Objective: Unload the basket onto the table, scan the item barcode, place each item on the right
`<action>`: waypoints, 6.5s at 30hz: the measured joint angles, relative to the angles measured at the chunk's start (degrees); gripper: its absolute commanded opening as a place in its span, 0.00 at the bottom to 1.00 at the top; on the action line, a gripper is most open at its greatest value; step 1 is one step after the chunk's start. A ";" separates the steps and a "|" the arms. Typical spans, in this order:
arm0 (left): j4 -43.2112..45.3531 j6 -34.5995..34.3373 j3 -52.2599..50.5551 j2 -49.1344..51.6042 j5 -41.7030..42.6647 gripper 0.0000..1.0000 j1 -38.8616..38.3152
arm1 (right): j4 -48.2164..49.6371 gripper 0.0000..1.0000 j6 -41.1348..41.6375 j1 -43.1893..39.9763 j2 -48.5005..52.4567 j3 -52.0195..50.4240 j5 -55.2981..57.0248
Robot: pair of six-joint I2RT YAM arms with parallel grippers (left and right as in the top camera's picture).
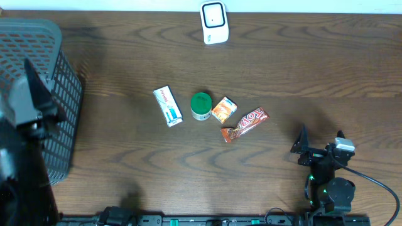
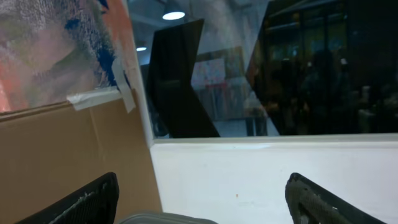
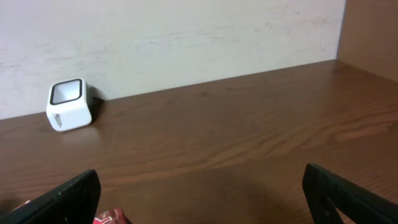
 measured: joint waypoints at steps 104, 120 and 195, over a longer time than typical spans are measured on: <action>16.98 -13.25 -45.83 -33.62 3.26 0.86 0.33 | -28.92 0.25 2.56 0.02 30.21 33.70 -38.62; 10.58 -13.42 -52.72 -33.59 3.67 0.86 0.33 | -8.63 0.01 14.05 7.21 62.90 33.20 -36.37; -39.50 -13.42 -53.02 -33.57 3.85 0.86 0.33 | -9.84 0.99 17.53 14.32 84.32 34.51 -23.63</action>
